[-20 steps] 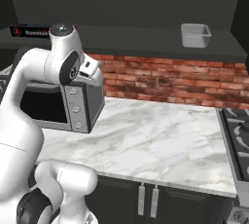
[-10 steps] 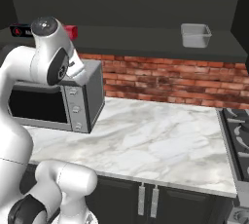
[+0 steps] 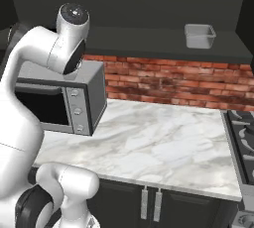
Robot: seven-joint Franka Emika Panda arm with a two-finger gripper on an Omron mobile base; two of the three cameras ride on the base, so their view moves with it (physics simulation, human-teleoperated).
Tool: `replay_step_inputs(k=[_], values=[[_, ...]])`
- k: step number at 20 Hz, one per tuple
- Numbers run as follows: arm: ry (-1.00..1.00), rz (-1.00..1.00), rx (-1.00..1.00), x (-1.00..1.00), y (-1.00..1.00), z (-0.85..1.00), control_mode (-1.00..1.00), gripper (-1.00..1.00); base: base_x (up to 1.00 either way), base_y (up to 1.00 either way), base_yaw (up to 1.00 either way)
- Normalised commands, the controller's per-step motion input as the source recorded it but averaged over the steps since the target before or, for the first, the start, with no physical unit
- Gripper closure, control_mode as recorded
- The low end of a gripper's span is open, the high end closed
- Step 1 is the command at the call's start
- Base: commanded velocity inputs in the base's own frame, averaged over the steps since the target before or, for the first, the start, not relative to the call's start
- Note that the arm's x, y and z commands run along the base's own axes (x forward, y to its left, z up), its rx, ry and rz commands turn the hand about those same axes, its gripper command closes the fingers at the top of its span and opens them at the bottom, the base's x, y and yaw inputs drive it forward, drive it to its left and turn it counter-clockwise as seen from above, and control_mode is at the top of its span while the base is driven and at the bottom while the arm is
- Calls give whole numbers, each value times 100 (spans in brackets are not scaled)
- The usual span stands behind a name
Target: Retrieve the tupperware and aluminum foil from the cabinet and place them on the dining counter near the plate with eggplant and sweet potato to prepare for storing leftovers.
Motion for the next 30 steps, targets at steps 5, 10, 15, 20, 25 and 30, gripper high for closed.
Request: replay_step_inputs(k=[5,10,15,20,25,30], values=[[16,-25,61,0,14,1,-100,-100,0,0,0],[6,-28,47,14,8,-22,-100,-100,0,0,0],[0,-28,30,30,15,0,-100,-100,0,0,0],[25,1,12,49,17,7,-100,-100,0,0,0],[23,15,4,67,0,23,-100,-100,0,0,0],[10,15,9,53,0,15,-100,-100,0,0,0]])
